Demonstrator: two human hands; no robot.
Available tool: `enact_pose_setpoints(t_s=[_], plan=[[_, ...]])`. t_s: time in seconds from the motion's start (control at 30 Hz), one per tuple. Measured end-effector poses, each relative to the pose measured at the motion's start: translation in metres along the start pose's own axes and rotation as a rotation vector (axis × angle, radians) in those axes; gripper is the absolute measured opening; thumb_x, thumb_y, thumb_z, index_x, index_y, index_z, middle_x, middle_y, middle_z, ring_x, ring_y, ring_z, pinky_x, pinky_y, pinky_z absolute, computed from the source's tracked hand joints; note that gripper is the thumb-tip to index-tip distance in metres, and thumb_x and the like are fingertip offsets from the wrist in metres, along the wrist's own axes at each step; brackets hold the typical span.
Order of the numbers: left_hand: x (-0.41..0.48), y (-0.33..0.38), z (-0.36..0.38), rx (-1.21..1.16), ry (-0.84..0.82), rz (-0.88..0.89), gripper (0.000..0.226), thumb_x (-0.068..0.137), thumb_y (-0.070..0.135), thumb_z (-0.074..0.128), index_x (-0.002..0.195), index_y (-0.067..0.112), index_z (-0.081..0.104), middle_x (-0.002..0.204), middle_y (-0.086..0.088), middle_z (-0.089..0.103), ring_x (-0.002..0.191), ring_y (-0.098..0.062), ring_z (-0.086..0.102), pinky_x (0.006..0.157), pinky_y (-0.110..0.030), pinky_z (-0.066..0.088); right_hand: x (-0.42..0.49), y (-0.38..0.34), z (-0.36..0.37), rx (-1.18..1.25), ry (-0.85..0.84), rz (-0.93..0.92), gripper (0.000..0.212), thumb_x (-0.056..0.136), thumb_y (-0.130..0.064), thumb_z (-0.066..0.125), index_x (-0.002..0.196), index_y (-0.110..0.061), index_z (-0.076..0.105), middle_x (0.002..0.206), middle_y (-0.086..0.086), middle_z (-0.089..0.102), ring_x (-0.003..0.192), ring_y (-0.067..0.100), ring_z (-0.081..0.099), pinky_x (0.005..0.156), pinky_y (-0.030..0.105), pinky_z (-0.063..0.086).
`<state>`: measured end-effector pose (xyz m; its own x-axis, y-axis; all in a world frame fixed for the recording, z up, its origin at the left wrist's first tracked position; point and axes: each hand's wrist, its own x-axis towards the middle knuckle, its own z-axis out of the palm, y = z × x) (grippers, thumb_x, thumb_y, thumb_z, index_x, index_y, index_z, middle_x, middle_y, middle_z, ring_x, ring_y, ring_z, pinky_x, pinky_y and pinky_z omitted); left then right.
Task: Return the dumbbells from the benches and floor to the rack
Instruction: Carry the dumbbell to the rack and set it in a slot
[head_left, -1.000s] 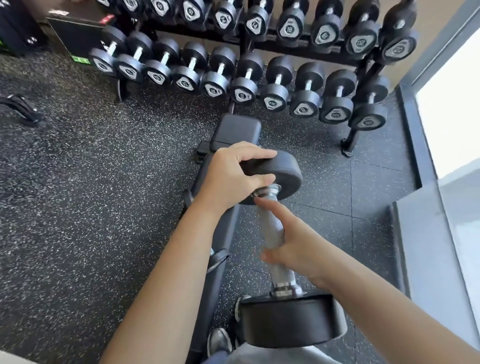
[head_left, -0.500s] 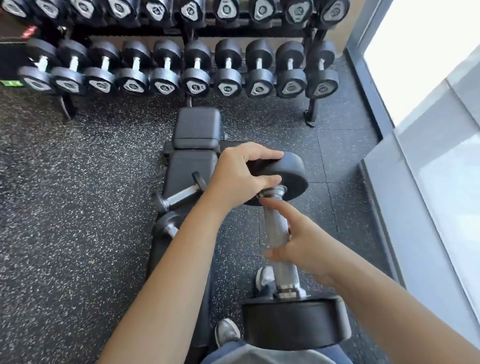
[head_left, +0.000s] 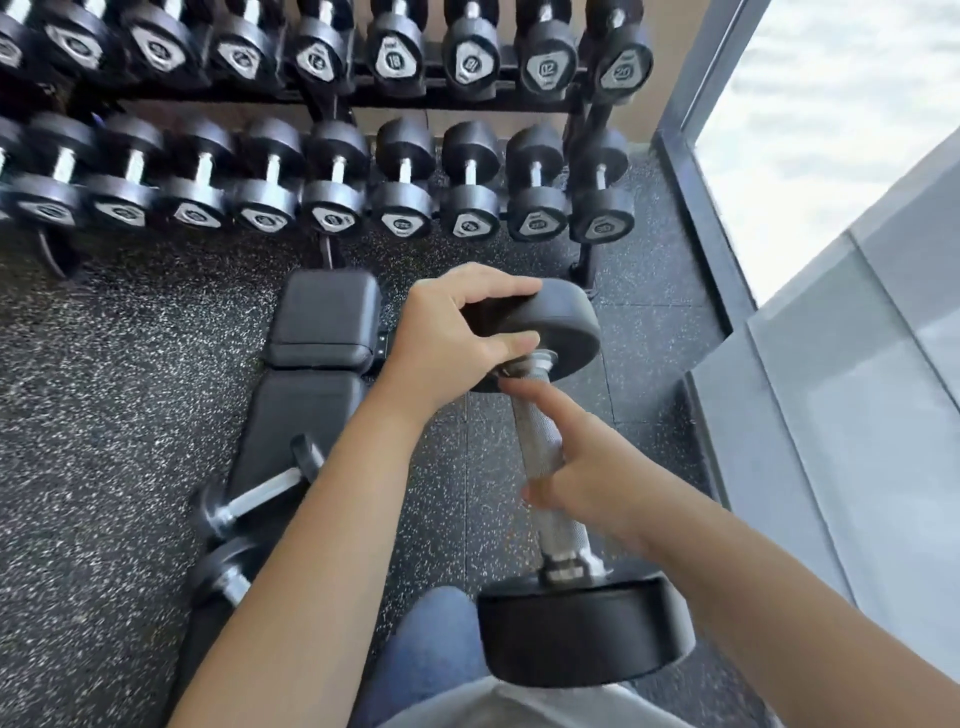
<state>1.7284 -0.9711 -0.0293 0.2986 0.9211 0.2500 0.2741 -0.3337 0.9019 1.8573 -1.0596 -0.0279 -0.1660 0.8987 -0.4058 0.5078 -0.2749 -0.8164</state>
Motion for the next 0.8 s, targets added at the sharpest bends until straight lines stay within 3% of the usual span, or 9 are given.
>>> enact_pose_setpoints(t_s=[0.17,0.27,0.43,0.57,0.67,0.8], plan=[[0.067,-0.018,0.001,-0.008,0.012,-0.042,0.044,0.063,0.003,0.078,0.101,0.020,0.066,0.096,0.003,0.065,0.091,-0.002,0.059,0.084,-0.013,0.043,0.061,-0.012,-0.040,0.017,-0.041,0.036,0.081,0.073,0.013,0.058,0.133,-0.038,0.037,0.065,-0.018,0.033,0.035,-0.009,0.042,0.040,0.008,0.031],[0.113,-0.034,-0.004,-0.004,0.021,-0.040,0.043,0.063,0.002,0.078,0.102,0.016,0.067,0.094,0.003,0.065,0.089,0.001,0.058,0.083,-0.010,0.042,0.105,-0.022,-0.060,0.002,-0.043,0.047,0.080,0.073,0.013,0.056,0.131,-0.039,0.037,0.061,-0.011,0.038,0.032,-0.001,0.039,0.043,0.017,0.033],[0.210,-0.071,-0.026,-0.009,0.019,-0.043,0.046,0.062,0.003,0.079,0.101,0.025,0.065,0.092,0.010,0.063,0.086,0.008,0.056,0.082,-0.007,0.041,0.203,-0.049,-0.093,-0.015,-0.023,0.066,0.081,0.074,0.013,0.054,0.130,-0.043,0.036,0.058,-0.004,0.040,0.033,0.003,0.035,0.046,0.023,0.035],[0.294,-0.098,-0.051,0.012,-0.001,-0.036,0.046,0.063,0.005,0.079,0.100,0.027,0.065,0.091,0.009,0.063,0.084,0.008,0.055,0.082,-0.007,0.040,0.280,-0.079,-0.117,0.016,-0.005,0.045,0.079,0.076,0.010,0.058,0.132,-0.042,0.035,0.066,-0.016,0.033,0.034,-0.005,0.042,0.042,0.012,0.034],[0.349,-0.113,-0.069,0.008,-0.026,-0.027,0.043,0.063,0.004,0.079,0.099,0.025,0.066,0.092,0.011,0.063,0.086,0.007,0.056,0.082,-0.007,0.041,0.332,-0.101,-0.135,0.048,-0.007,0.039,0.079,0.076,0.010,0.058,0.131,-0.043,0.036,0.062,-0.011,0.036,0.033,-0.001,0.038,0.045,0.014,0.036],[0.413,-0.132,-0.085,0.055,-0.029,-0.001,0.041,0.064,0.005,0.078,0.101,0.018,0.068,0.096,0.002,0.065,0.092,-0.002,0.058,0.088,-0.012,0.041,0.393,-0.122,-0.160,0.058,-0.007,0.026,0.079,0.077,0.009,0.060,0.131,-0.043,0.036,0.069,-0.020,0.030,0.043,-0.003,0.038,0.041,0.005,0.032]])
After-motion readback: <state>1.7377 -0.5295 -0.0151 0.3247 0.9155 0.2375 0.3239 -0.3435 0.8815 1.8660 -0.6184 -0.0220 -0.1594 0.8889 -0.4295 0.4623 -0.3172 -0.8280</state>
